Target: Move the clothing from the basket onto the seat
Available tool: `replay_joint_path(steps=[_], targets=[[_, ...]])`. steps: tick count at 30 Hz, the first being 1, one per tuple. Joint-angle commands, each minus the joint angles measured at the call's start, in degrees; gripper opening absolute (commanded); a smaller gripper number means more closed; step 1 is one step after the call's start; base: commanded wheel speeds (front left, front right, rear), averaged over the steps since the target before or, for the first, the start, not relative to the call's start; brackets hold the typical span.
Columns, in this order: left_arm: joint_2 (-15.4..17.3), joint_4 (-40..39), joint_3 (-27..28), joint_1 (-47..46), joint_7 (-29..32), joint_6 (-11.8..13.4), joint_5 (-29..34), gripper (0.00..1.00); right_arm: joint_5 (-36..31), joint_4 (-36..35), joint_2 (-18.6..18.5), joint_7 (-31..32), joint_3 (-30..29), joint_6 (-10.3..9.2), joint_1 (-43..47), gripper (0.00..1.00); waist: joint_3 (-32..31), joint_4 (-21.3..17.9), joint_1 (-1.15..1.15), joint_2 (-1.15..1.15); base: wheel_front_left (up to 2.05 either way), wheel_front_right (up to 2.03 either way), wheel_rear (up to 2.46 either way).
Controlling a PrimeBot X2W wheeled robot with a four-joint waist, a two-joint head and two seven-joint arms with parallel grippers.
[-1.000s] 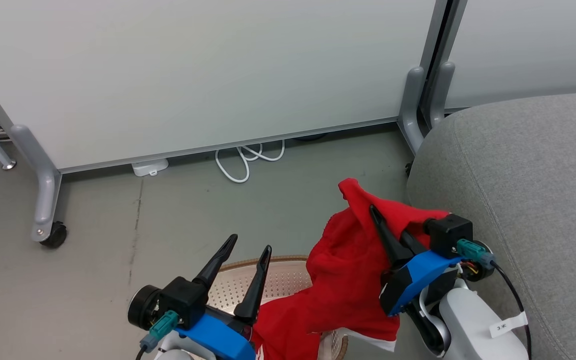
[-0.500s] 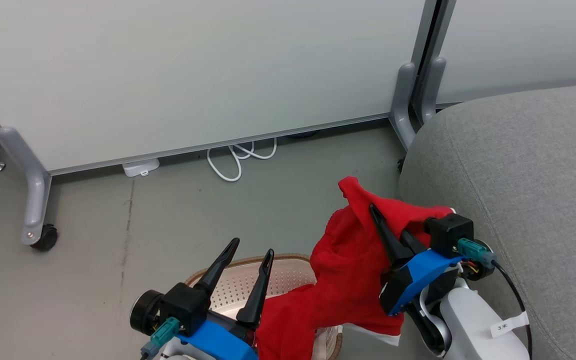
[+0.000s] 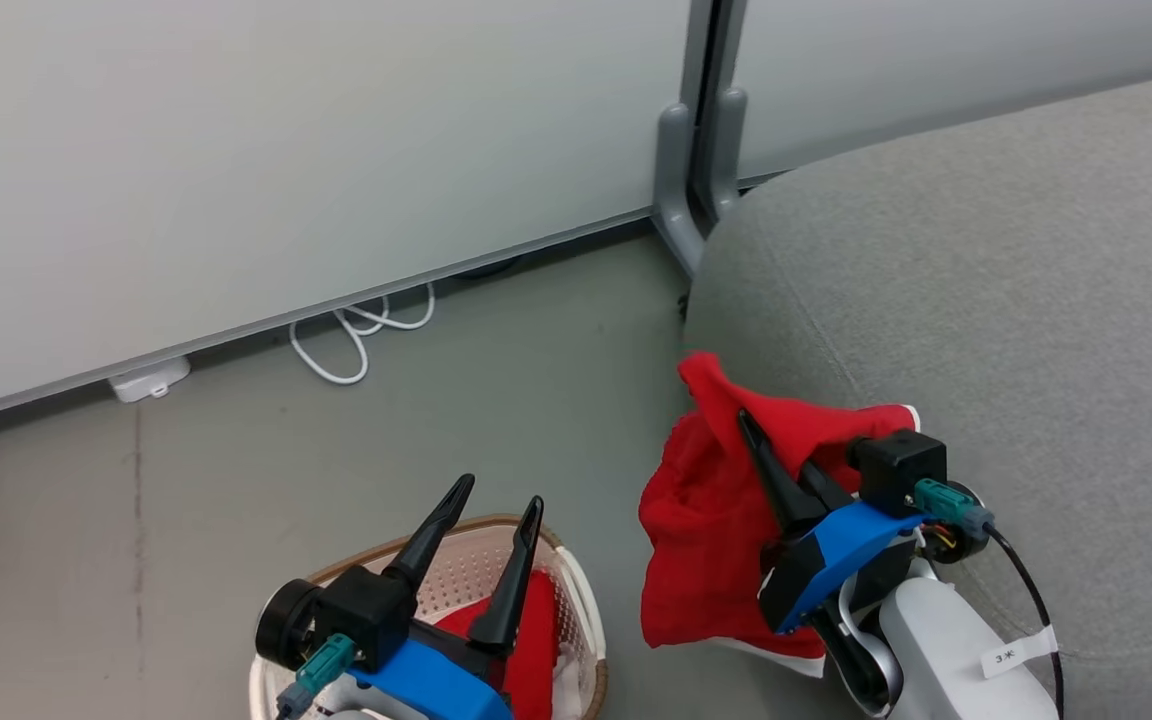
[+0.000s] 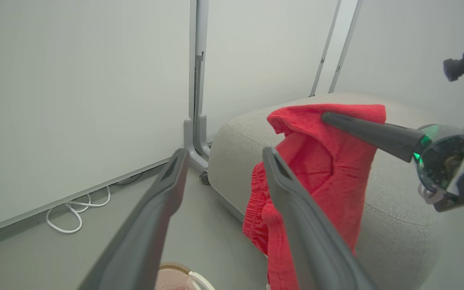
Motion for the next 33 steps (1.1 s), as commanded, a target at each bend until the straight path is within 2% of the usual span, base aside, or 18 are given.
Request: replay_joint_path(steps=[1,11,17,24,33], targets=[[0.0,0.0,0.0,0.3,-0.2,0.0,-0.1,1.00,0.0,0.0,-0.2,-0.3,-0.1,0.02,0.5,0.00,-0.1,-2.9,0.00,0.00,0.00,0.00,0.00],[0.0,0.6,-0.5,0.6,-0.2,0.0,-0.4,1.00,-0.3,0.2,-0.2,-0.4,-0.3,0.03,1.6,0.00,-0.4,-11.0,0.00,0.00,0.00,0.00,0.00],[-0.1,0.9,-0.9,0.5,-0.2,0.0,-0.4,1.00,-0.2,-0.2,-0.2,-0.3,-0.7,0.03,2.2,0.00,-0.2,-14.0,0.00,0.00,0.00,0.00,0.00],[0.6,1.0,-1.3,0.0,-0.2,0.0,-0.6,1.00,0.3,-0.6,-0.2,-0.6,-0.6,0.03,2.5,0.00,0.3,-15.5,0.00,0.00,0.00,0.00,0.00],[0.8,1.0,-1.8,-0.9,-0.2,0.0,-0.7,1.00,0.6,-0.6,-0.2,-0.1,-2.1,0.03,1.0,0.00,1.7,-14.9,0.00,0.00,0.00,0.00,0.00]])
